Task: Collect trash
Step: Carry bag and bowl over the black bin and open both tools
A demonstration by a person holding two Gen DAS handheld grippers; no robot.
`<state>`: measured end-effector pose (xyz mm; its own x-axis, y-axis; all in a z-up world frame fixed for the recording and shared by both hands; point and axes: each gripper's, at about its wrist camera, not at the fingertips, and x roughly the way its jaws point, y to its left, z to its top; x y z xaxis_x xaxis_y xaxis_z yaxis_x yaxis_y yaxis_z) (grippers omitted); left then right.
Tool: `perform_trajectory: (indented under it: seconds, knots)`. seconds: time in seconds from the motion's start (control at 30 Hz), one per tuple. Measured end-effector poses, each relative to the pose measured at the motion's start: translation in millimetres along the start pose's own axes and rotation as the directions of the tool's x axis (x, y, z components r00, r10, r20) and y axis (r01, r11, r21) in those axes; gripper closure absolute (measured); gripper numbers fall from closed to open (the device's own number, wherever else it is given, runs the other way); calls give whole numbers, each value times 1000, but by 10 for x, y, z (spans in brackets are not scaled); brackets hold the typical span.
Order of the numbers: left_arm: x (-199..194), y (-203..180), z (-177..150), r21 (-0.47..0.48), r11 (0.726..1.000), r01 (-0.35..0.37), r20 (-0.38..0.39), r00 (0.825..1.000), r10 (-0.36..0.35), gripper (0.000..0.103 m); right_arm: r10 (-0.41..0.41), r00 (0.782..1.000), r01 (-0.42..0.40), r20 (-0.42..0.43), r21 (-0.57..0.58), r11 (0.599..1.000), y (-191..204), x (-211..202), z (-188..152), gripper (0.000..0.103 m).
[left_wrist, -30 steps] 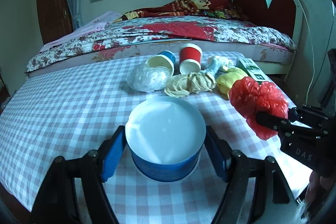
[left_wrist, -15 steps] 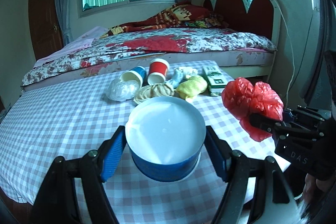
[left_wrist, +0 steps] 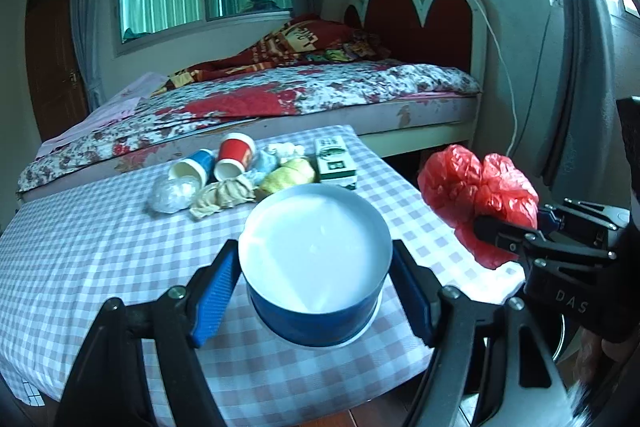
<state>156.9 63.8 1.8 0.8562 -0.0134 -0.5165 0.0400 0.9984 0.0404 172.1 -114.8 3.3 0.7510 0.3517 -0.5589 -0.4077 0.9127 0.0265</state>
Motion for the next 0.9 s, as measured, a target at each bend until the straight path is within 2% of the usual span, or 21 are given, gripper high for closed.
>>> perform_trajectory:
  seconds: [0.47,0.67,0.9]
  knots:
    - [102,-810,-40,91,987,130,-32,991,-127,29,-107,994,110,-32,76,991,-689,-350,-412,72]
    - [115,-1256,-72,134,968,213,-53,977,-207,29,-160,985,166,-63,110,980,-1037,-537,-641,72]
    - [132,-1794,-163,181,935,305,-91,952,-293,29,-218,971,231,-98,155,960,-1441,-792,-939,72]
